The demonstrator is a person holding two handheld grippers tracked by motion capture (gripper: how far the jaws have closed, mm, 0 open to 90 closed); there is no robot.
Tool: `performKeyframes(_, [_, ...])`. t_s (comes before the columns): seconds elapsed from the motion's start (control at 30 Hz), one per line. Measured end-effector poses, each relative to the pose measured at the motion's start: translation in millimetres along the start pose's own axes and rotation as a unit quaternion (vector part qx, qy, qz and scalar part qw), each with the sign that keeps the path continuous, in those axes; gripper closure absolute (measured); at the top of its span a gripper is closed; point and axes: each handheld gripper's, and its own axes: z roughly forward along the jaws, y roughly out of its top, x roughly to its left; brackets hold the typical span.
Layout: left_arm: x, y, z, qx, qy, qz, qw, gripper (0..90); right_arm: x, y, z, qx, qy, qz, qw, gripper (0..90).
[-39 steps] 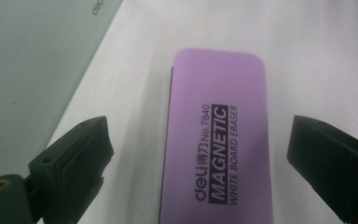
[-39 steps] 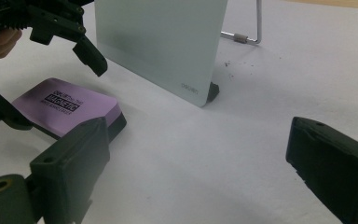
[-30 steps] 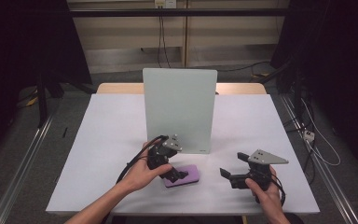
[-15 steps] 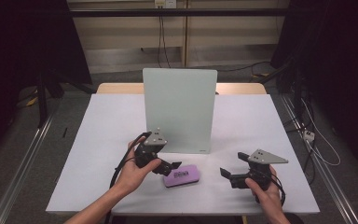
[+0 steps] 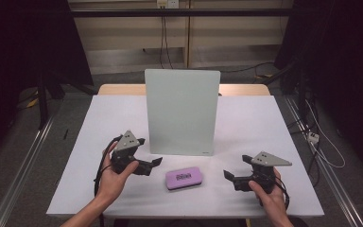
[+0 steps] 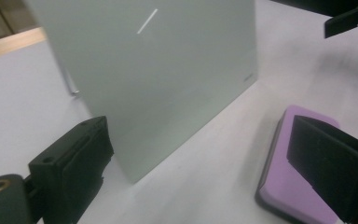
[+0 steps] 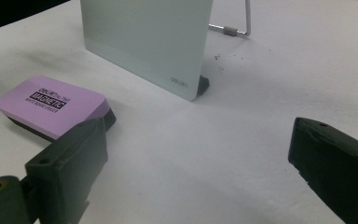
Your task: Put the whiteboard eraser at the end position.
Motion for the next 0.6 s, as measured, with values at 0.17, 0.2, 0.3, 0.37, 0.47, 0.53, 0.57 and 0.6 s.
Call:
performKeyframes(0.17, [6.1,-14.2,-13.9,0.000,0.011,-0.012,0.9999,6.3,-0.9,-1.1,-2.1,-0.001,-0.007,0.003,1.0000,4.3])
performKeyframes(0.2, [7.0,-16.6,-16.8,0.002,0.017,-0.014,0.9998,6.3,-1.0,-1.2,-2.3,-0.001,-0.007,0.003,1.0000,4.3])
performKeyframes(0.3, [8.8,-22.6,-24.6,0.003,0.034,-0.018,0.9992,6.3,-1.1,-1.4,-2.4,0.000,-0.009,0.004,1.0000,4.3])
performKeyframes(0.37, [10.2,-26.9,-30.0,-0.002,0.037,-0.031,0.9988,6.3,-1.0,-1.3,-2.4,0.000,-0.009,0.004,0.9999,4.3])
performKeyframes(0.47, [8.9,-33.8,-37.5,-0.014,0.045,-0.039,0.9981,6.3,-1.1,-1.4,-2.5,0.000,-0.011,0.004,0.9999,4.3])
performKeyframes(0.53, [7.7,-39.3,-41.9,-0.017,0.048,-0.042,0.9978,6.3,-1.0,-1.6,-2.6,0.001,-0.012,0.005,0.9999,4.3])
performKeyframes(0.57, [6.5,-42.9,-43.9,-0.020,0.050,-0.047,0.9975,6.3,-1.2,-1.8,-2.7,0.000,-0.013,0.004,0.9999,4.3])
performKeyframes(0.6, [5.6,-46.9,-45.7,-0.022,0.055,-0.047,0.9971,6.3,-1.1,-2.0,-3.3,0.001,-0.013,0.005,0.9999,4.3])
